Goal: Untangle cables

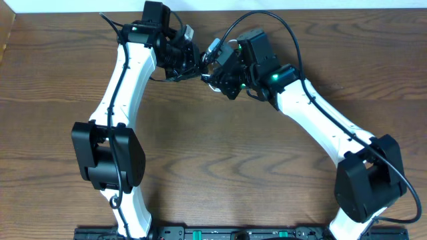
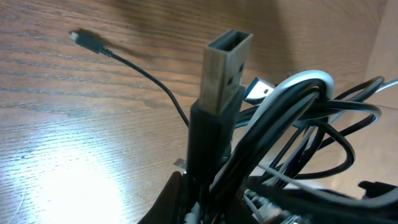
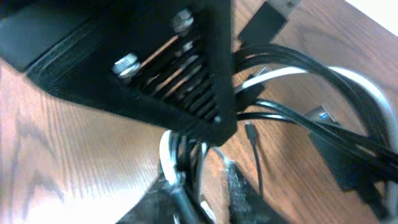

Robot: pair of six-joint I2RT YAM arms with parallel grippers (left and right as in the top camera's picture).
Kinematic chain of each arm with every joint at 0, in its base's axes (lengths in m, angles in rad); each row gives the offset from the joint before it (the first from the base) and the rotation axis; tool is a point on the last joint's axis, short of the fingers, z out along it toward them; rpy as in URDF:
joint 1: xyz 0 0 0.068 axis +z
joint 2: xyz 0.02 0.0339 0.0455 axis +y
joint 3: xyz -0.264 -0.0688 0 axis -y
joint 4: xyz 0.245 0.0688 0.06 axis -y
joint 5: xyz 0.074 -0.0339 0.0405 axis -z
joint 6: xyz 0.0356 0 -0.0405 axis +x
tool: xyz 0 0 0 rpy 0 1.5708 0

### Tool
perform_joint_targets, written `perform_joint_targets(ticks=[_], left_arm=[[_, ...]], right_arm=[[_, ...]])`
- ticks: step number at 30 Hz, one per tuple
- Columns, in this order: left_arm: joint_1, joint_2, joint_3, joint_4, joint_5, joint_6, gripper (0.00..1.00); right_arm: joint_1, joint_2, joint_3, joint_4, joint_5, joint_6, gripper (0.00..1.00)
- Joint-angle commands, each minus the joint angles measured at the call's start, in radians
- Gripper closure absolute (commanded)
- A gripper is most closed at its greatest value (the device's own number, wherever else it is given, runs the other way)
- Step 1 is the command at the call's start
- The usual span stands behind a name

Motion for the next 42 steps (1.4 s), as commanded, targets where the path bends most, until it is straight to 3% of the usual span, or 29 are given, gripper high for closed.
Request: perform_joint_targets(ticks=[1, 12, 17, 22, 27, 29, 33, 39, 42], left_arm=[[0.004, -0.020, 0.003, -0.005, 0.043, 0.021, 0.92], [0.004, -0.020, 0.003, -0.009, 0.039, 0.021, 0.92], [0.004, -0.020, 0.003, -0.020, 0.039, 0.021, 0.92], [0.004, -0.020, 0.003, -0.038, 0.040, 0.021, 0.91], [0.004, -0.020, 0.003, -0.046, 0.050, 0.016, 0.87], [0.004, -0.020, 0.003, -0.045, 0.068, -0.035, 0.92], [0.004, -0.020, 0.003, -0.041, 0.070, -0.232, 0.93], [0.004, -0.020, 0.003, -0.041, 0.070, -0.425, 0.93], [0.004, -0.020, 0.003, -0.035, 0.069, -0.488, 0.93]], right_arm=[[0.005, 0.023, 0.000, 0.006, 0.009, 0.009, 0.96], [-0.057, -0.079, 0.002, 0.033, -0.008, 0.246, 0.99], [-0.129, -0.191, 0.002, 0.027, -0.163, 0.343, 0.99], [-0.174, -0.216, 0.002, 0.025, -0.267, 0.371, 0.99], [-0.174, -0.209, 0.002, -0.061, -0.194, 0.372, 0.98], [-0.173, -0.209, 0.001, -0.117, -0.138, 0.400, 0.86], [-0.172, -0.203, 0.001, -0.196, -0.102, 0.453, 0.67], [-0.171, -0.175, 0.001, -0.223, -0.074, 0.580, 0.61], [-0.156, -0.157, 0.001, -0.216, -0.061, 0.634, 0.69]])
